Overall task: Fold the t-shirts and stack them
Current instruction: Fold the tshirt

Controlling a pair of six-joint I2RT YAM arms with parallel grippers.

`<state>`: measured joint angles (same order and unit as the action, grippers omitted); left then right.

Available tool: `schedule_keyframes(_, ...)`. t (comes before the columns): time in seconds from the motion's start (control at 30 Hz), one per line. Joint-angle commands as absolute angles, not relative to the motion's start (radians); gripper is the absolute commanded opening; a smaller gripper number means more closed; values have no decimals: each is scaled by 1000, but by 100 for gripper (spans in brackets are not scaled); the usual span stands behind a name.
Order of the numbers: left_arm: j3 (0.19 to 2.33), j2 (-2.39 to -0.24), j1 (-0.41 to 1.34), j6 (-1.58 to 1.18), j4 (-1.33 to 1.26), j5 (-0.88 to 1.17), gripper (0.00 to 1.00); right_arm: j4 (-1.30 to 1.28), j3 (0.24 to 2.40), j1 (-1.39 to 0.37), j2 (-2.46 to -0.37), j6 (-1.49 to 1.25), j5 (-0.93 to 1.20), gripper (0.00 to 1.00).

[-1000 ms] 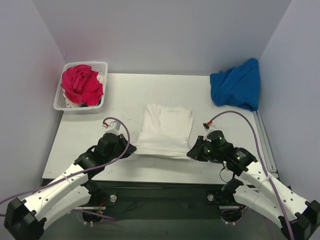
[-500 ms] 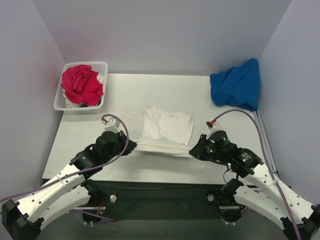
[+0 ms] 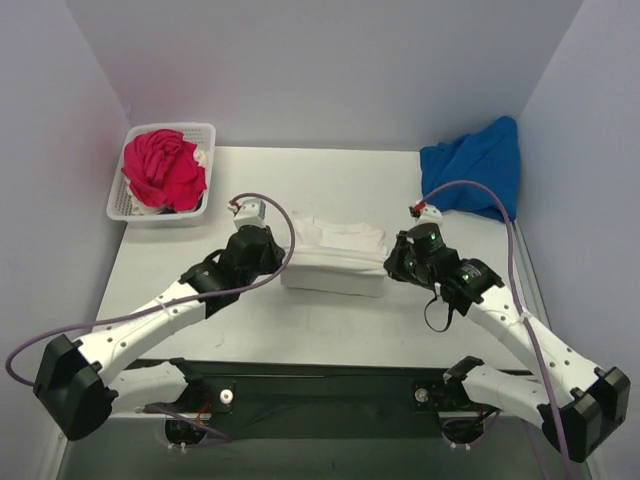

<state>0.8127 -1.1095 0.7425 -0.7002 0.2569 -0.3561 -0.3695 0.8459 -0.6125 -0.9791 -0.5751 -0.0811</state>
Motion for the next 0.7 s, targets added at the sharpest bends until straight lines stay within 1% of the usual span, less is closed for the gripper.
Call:
schedule_keyframes(0.0, 906, -1202, 712, -614, 195, -511, 0, -313, 896, -503, -1049, -496, -147, 0)
schedule_keyframes(0.17, 986, -1380, 664, -569, 92, -477, 0, -221, 966, -411, -1216, -473, -68, 0)
schedule_keyframes(0.2, 1000, -1447, 648, -563, 74, -462, 0, -210, 974, -404, -1241, -472, -60, 0)
schedule_keyframes(0.33, 1060, -1600, 612, -543, -20, -431, 0, -147, 1009, -371, -1394, -479, -11, 0)
schedule_keyframes(0.47, 1165, -1748, 586, -532, -34, -391, 0, -97, 1064, -338, -1534, -491, 52, 0)
schedule_keyframes(0.67, 1301, -1888, 551, -491, -37, -345, 1, -61, 1170, -314, -1712, -503, 72, 0)
